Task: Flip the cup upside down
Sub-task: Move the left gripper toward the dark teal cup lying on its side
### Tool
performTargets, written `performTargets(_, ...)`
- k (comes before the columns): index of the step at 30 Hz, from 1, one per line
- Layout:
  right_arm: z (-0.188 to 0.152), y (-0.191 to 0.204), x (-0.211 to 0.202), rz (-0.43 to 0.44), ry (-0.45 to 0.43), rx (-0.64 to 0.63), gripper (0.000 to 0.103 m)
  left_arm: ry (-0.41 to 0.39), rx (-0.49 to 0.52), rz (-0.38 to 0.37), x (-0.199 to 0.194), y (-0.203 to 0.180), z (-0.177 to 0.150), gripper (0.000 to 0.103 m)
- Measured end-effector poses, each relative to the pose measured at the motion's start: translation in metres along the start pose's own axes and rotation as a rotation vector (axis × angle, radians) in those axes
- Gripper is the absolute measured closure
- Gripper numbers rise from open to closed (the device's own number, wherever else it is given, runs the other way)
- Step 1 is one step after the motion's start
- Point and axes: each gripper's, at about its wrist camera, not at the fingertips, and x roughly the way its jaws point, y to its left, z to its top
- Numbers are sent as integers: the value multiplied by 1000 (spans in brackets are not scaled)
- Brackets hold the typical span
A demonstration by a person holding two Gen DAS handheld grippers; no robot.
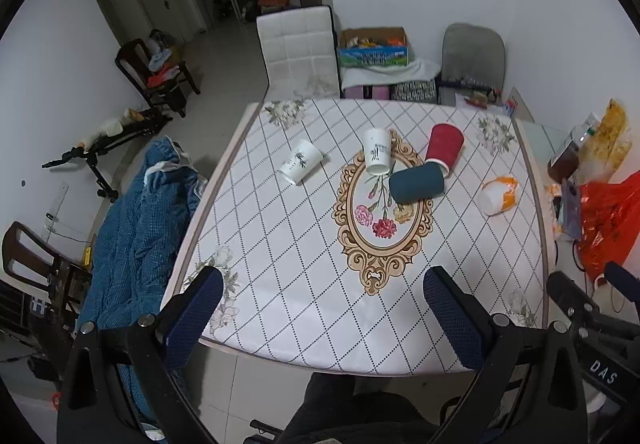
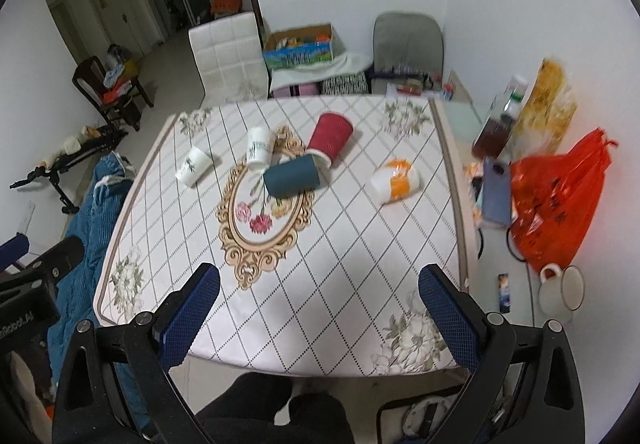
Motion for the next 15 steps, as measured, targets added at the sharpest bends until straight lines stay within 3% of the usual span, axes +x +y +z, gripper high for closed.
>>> performTargets(8, 14, -18, 63, -35, 92, 56, 2, 65, 76, -2, 66, -24, 37, 0)
performTargets(15, 28, -48, 127, -114, 226, 147, 2, 108, 247, -25, 134, -60, 87, 0)
